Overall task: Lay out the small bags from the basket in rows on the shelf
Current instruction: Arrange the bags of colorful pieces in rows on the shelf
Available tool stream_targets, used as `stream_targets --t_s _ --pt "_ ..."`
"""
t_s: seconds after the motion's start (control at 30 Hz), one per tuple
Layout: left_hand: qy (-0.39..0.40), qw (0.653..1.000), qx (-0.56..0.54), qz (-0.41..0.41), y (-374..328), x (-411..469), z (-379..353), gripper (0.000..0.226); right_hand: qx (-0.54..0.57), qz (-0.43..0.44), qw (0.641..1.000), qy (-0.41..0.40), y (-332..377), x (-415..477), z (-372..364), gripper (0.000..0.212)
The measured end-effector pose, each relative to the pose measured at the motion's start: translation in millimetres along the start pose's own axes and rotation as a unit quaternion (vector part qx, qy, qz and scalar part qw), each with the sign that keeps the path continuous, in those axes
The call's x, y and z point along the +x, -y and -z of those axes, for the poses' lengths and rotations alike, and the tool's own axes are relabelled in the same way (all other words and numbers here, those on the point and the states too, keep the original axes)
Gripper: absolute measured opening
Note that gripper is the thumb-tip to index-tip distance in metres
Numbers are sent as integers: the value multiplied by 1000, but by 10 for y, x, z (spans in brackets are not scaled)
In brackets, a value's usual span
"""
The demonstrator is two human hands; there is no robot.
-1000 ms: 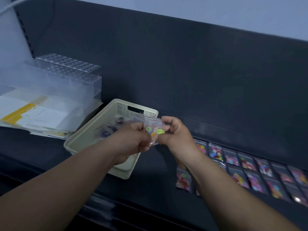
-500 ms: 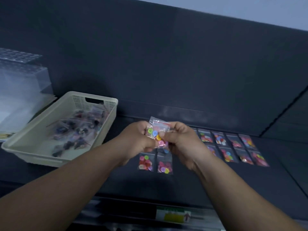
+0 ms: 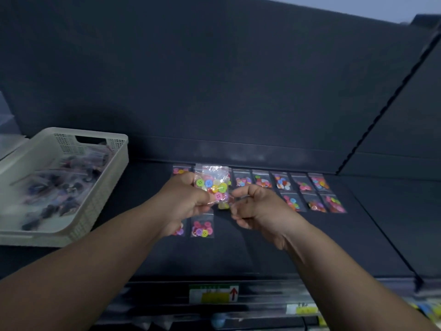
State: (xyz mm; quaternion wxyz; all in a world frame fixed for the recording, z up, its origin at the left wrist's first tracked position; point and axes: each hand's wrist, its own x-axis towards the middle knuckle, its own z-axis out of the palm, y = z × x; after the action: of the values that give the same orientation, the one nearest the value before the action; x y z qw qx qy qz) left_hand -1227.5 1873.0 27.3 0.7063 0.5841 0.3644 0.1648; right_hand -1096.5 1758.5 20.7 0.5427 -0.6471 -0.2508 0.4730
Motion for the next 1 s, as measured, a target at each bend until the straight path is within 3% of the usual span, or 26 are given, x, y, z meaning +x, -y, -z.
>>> stream_targets --t_s 0.17,0.33,0.53,0.7,0.8,1.0 --pt "17 999 33 -6 16 -14 -71 28 52 -1 998 24 23 20 48 17" --pt "43 999 25 -10 21 -38 -142 26 -17 27 999 31 10 29 -47 19" --pt "3 1000 13 -6 46 -6 -83 23 -17 17 1000 13 -13 28 9 14" --pt "31 999 -11 29 94 10 -86 37 -24 28 999 1 -13 45 31 22" --pt "-18 997 -45 56 119 63 -14 36 -43 3 998 -34 -60 58 119 23" --pt "-73 992 -69 77 141 122 137 34 -185 -98 977 -51 -219 76 269 16"
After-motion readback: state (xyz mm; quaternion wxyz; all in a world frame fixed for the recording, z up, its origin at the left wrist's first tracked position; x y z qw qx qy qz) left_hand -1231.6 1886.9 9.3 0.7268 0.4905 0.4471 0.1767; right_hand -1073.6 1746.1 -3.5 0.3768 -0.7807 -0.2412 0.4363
